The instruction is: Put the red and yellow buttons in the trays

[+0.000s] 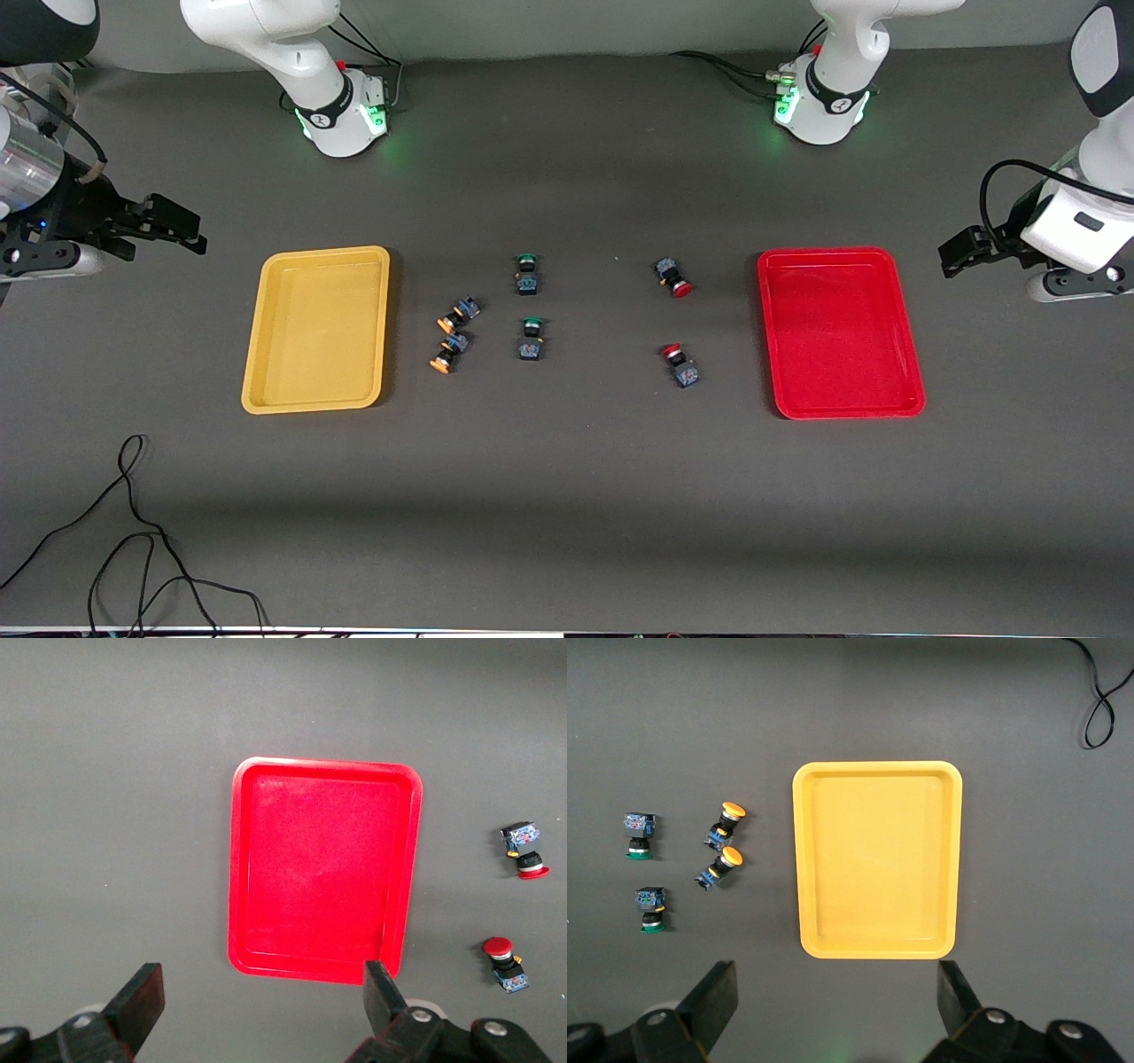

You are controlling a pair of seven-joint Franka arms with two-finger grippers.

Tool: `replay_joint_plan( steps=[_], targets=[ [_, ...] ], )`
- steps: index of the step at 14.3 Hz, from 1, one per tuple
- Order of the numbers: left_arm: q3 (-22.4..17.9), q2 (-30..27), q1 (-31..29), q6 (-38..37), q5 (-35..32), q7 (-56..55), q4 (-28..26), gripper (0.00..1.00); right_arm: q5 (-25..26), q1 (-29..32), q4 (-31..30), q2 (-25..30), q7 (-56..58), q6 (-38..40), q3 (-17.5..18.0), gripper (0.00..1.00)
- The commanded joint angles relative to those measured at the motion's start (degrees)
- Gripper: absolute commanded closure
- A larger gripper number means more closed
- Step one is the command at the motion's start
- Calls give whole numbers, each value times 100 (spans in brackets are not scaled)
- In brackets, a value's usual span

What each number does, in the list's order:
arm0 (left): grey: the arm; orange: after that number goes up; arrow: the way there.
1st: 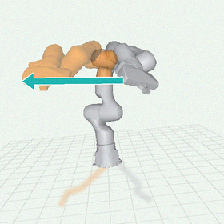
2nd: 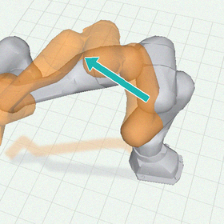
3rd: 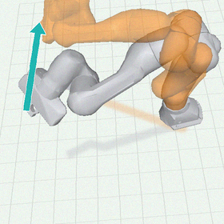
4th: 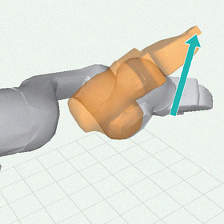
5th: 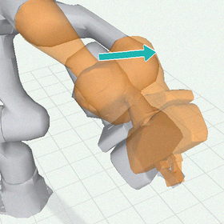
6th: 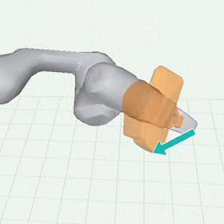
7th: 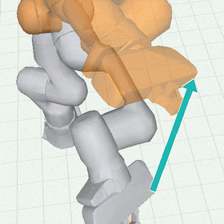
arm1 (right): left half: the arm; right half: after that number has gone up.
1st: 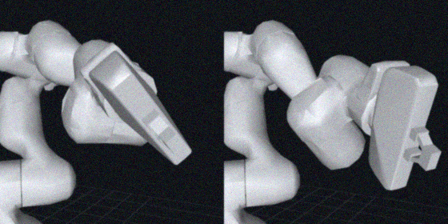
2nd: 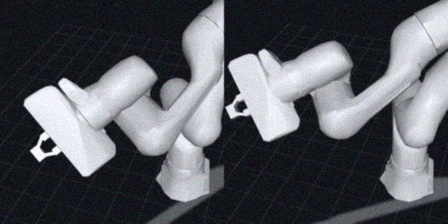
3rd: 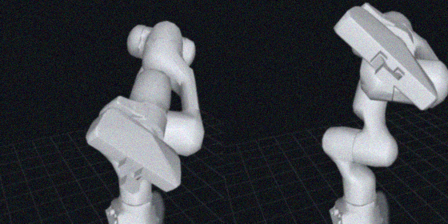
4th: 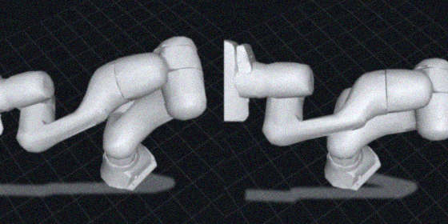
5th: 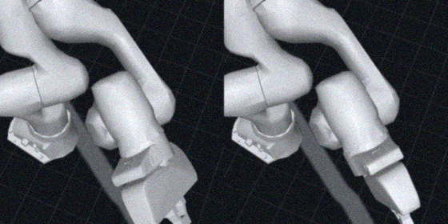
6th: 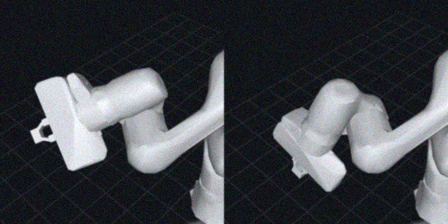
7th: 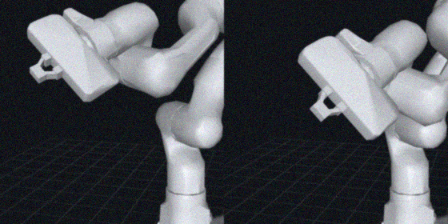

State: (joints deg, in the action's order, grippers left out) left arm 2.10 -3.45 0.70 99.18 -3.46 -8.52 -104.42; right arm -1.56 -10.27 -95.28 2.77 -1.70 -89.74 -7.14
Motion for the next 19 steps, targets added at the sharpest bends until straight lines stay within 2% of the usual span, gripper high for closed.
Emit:
replay_joint_plan(
  steps=[1,3,4,6,7,9,12,14,19],
  targets=[
    [-86,186,123,-197,-6,52,315,0,94,43,203,-48,38,168,46,0],
    [-78,248,123,-329,-6,43,448,0,33,16,211,-171,-303,168,116,0],
    [-60,292,132,-390,3,0,492,0,-2,7,168,-250,-662,168,291,0],
    [80,345,132,-557,3,-18,493,0,-378,-1,80,-530,-1898,89,686,0],
    [159,450,132,-697,3,-27,492,0,-537,-10,-173,-619,-2505,-129,888,0],
    [404,660,167,-751,99,-315,423,0,-582,-19,-1050,-611,-3526,-1014,1337,0],
    [538,969,491,-646,503,-1053,221,0,-582,-106,-2561,-663,-4635,-2910,1934,0],
    [546,987,641,-165,968,-1440,-225,0,-574,-256,-3013,-1136,-5180,-3959,2120,0],
    [546,1276,1905,1530,1049,-3170,-1456,0,-521,-467,-3058,-2218,-5973,-5192,2121,0]
  ],
)
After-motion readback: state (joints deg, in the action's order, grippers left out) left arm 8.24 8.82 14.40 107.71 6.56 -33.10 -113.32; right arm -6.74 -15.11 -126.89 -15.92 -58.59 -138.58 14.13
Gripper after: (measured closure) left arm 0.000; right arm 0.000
